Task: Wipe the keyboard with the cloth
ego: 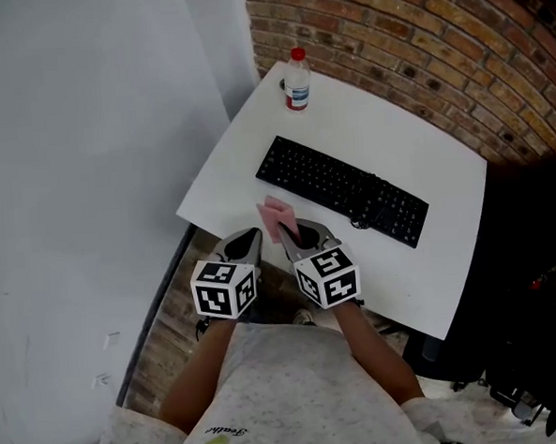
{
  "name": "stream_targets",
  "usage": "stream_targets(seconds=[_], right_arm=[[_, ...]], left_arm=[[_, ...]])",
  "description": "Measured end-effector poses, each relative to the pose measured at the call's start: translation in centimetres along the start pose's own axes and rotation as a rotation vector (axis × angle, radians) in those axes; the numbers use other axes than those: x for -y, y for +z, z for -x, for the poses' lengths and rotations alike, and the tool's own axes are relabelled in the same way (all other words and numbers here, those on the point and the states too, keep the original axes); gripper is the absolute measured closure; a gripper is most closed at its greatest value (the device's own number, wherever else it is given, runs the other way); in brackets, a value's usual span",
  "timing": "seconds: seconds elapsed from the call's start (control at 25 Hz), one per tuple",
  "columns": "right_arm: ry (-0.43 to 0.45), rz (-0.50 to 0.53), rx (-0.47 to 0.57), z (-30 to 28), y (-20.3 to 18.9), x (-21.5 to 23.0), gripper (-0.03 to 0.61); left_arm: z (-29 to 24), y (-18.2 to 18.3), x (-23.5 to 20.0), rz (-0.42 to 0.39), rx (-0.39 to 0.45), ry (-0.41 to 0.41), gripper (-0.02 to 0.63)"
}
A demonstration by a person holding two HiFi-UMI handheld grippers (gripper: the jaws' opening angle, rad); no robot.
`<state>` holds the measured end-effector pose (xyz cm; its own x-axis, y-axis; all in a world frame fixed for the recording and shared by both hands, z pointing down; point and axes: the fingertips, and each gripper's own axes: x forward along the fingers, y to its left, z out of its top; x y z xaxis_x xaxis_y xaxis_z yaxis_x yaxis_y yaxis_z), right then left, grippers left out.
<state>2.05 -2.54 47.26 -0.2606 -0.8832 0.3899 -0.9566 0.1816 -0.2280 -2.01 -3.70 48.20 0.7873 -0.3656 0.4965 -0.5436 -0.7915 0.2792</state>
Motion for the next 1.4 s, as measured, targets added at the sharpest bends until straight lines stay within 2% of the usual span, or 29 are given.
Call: stream_targets(seconds=[0.4,0.76,1.04,1.4], right_arm=[[-0.09,-0.03,-0.064,-6.9,0.4,1.5,0.555],[-0.194,-0.028,-0.135,-11.5,-0.2,3.1,0.555],[-0.282,-0.056,-0.192,-12.9,-0.9,4.0,0.555],[-0.39,-0.133,-0.197,-13.2,-1.4,5.0,0.555]], left_arm=[[-3.4,3.2,-6.4,-0.023,-0.049,-0.084,0.621],[-6.5,5.2,-9.8,-0.053,-0.089,-0.185,0.621],[-8.5,6.5,-9.8,-0.102,-0.134,-0.294,0.621],[-9.9,6.7,-9.2,-0.161,-0.182,-0.409,0.621]])
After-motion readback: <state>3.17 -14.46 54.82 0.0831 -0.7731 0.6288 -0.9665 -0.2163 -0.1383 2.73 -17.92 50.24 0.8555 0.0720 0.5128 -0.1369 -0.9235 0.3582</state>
